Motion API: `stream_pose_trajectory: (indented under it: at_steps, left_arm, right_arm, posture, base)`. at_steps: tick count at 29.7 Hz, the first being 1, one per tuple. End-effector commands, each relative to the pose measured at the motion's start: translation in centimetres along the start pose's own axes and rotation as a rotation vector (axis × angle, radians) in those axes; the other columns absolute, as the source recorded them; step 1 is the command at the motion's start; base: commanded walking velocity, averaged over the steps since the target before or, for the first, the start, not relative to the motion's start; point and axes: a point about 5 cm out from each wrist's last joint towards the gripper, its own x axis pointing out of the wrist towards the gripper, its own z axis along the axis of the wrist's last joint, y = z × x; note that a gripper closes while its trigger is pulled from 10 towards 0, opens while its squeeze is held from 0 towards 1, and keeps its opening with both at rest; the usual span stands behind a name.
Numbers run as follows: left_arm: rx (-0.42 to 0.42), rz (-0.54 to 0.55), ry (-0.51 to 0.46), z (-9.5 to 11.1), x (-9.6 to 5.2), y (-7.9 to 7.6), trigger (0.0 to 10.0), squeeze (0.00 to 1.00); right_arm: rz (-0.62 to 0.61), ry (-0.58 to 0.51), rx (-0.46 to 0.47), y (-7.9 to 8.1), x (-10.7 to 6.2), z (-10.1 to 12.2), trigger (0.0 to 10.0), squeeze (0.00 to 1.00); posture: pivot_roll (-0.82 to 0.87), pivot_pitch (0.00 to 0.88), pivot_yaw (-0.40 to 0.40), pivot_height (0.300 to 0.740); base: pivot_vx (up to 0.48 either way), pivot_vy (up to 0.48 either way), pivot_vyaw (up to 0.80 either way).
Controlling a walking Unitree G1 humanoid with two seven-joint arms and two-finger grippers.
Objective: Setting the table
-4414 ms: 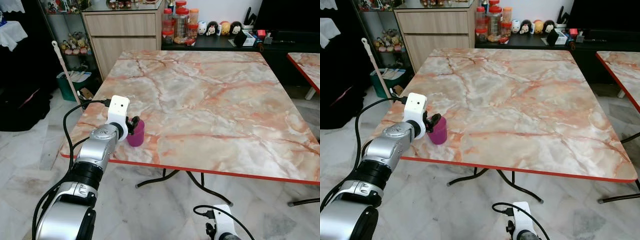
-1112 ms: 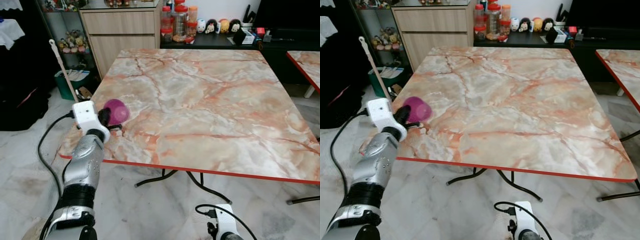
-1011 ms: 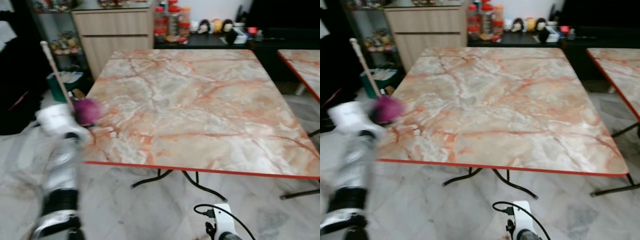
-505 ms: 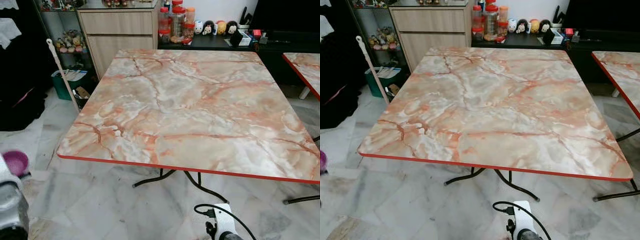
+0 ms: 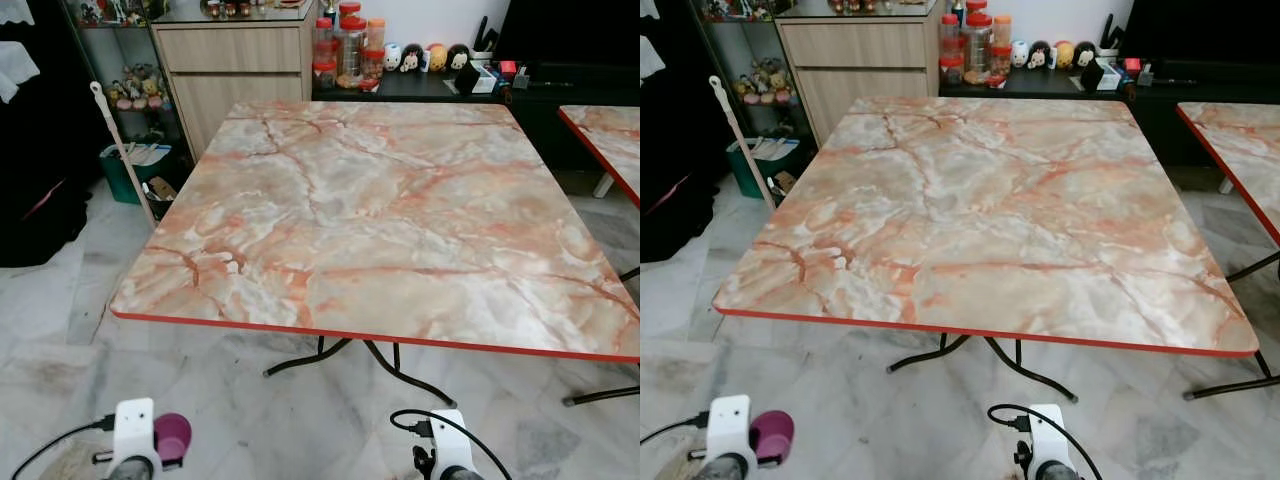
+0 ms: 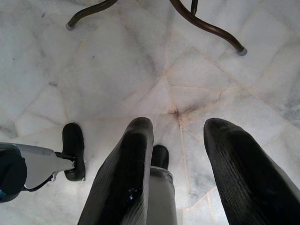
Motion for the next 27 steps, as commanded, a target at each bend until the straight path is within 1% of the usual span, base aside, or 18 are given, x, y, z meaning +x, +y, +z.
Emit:
stream_pose_trajectory:
  at_steps: [1,2,3,4,6,10,11,12,13,15,21,27]
  left_arm:
    - [-0.083,-0.001,-0.012,-0.16,-0.06,-0.14,10.0,0.00]
    - [-0.277,0.033,-0.021,-0.05,0.00,-0.07,10.0,0.00]
    - [-0.277,0.033,-0.021,-0.05,0.00,-0.07,10.0,0.00]
    - [-0.368,0.067,-0.019,-0.14,0.01,0.15,10.0,0.00]
    - [-0.361,0.084,-0.022,-0.24,-0.05,0.18,10.0,0.00]
    - [-0.359,0.067,-0.031,-0.25,-0.08,-0.12,10.0,0.00]
    - [-0.390,0.067,-0.036,-0.26,-0.08,-0.13,10.0,0.00]
    - [-0.390,0.067,-0.036,-0.26,-0.08,-0.13,10.0,0.00]
    - [-0.462,0.086,-0.035,-0.34,-0.08,0.08,10.0,0.00]
    - [-0.510,0.106,-0.032,-0.40,-0.08,0.25,10.0,0.00]
    - [-0.465,0.086,-0.034,-0.42,-0.10,-0.04,10.0,0.00]
    - [-0.461,0.087,-0.026,-0.53,-0.11,-0.08,10.0,0.00]
  right_arm:
    - [-0.006,-0.011,0.012,-0.16,-0.02,0.10,10.0,0.00]
    - [-0.007,-0.014,0.007,-0.24,-0.01,0.22,10.0,0.00]
    - [-0.007,-0.014,0.007,-0.24,-0.01,0.22,10.0,0.00]
    - [-0.007,-0.017,0.001,-0.29,0.00,0.32,10.0,0.00]
    - [-0.009,-0.029,0.009,-0.35,0.02,0.60,10.0,0.00]
    - [-0.006,-0.038,0.011,-0.41,0.05,0.85,10.0,0.00]
    - [-0.005,-0.042,0.013,-0.41,0.05,0.92,10.0,0.00]
    - [-0.005,-0.042,0.013,-0.41,0.05,0.92,10.0,0.00]
    - [-0.004,-0.044,0.013,-0.43,0.05,0.95,10.0,0.00]
    - [-0.005,-0.045,0.012,-0.47,0.04,0.96,10.0,0.00]
    - [-0.007,-0.047,-0.003,-0.59,0.03,1.00,10.0,0.00]
    - [-0.014,-0.057,0.018,-0.76,0.01,1.08,10.0,0.00]
  posture:
    - [0.01,0.000,0.023,0.732]
    - [0.01,0.000,0.020,0.732]
    - [0.01,0.000,0.020,0.732]
    - [0.01,0.000,0.016,0.732]
    - [0.01,0.000,0.014,0.732]
    - [0.00,0.000,0.015,0.732]
    - [0.00,0.000,0.014,0.732]
    - [0.00,0.000,0.014,0.732]
    - [0.01,0.000,0.012,0.732]
    - [0.01,0.000,0.009,0.732]
    - [0.00,0.000,0.007,0.732]
    - [-0.01,0.000,0.007,0.732]
  base:
    - [0.000,0.000,0.00]
    - [0.000,0.000,0.00]
    - [0.000,0.000,0.00]
    - [0.000,0.000,0.00]
    - [0.000,0.000,0.00]
    - [0.000,0.000,0.00]
    - [0.000,0.000,0.00]
    - [0.000,0.000,0.00]
    - [0.000,0.000,0.00]
    - [0.000,0.000,0.00]
    - [0.000,-0.338,0.00]
    - [0.000,-0.472,0.00]
